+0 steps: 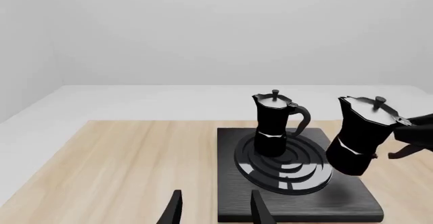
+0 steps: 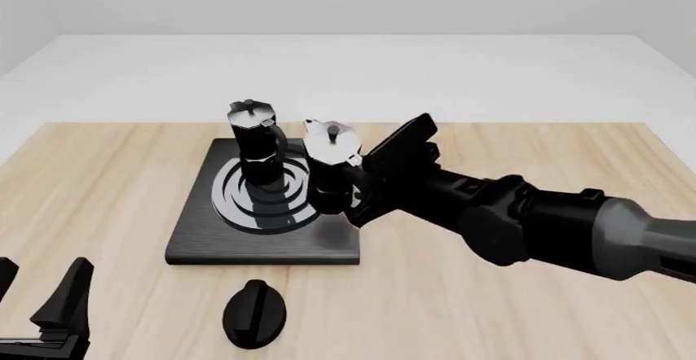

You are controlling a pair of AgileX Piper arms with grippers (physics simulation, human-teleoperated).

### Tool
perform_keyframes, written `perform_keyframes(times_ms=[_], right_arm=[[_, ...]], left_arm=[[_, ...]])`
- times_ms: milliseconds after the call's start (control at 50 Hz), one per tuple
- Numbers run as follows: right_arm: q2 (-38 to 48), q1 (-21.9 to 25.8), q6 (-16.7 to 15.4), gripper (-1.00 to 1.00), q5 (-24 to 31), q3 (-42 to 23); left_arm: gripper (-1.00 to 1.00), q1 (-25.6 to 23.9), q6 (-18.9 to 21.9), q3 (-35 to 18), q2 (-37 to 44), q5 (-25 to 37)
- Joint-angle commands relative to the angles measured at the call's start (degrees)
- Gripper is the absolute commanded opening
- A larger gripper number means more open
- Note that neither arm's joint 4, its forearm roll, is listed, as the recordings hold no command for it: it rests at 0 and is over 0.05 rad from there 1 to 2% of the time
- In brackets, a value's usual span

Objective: Put both moka pots on the stove.

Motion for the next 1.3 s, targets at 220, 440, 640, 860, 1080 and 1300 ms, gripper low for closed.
perform_keyframes(times_ms=[220,440,640,860,1080,1300], right_arm=[[1.1,4.7,-0.4,-1.0,0.0,-3.3],[2.3,6.5,-0.3,-1.0,0.6,-4.5],[2.9,7.0,-1.5,-1.0,2.0,-5.9],[2.9,7.9,-2.3,-1.0,3.6,-7.7],[3.6,8.5,-2.9,-1.0,3.7,-8.7],[4.6,9.3,-3.2,-1.0,3.8,-10.5]], left_arm=[[1.0,0.0,0.0,0.0,0.0,0.0],[1.0,0.0,0.0,0.0,0.0,0.0],[1.0,0.0,0.0,0.0,0.0,0.0],[1.0,0.0,0.0,0.0,0.0,0.0],[1.0,0.0,0.0,0.0,0.0,0.0],[1.0,0.0,0.0,0.0,0.0,0.0]])
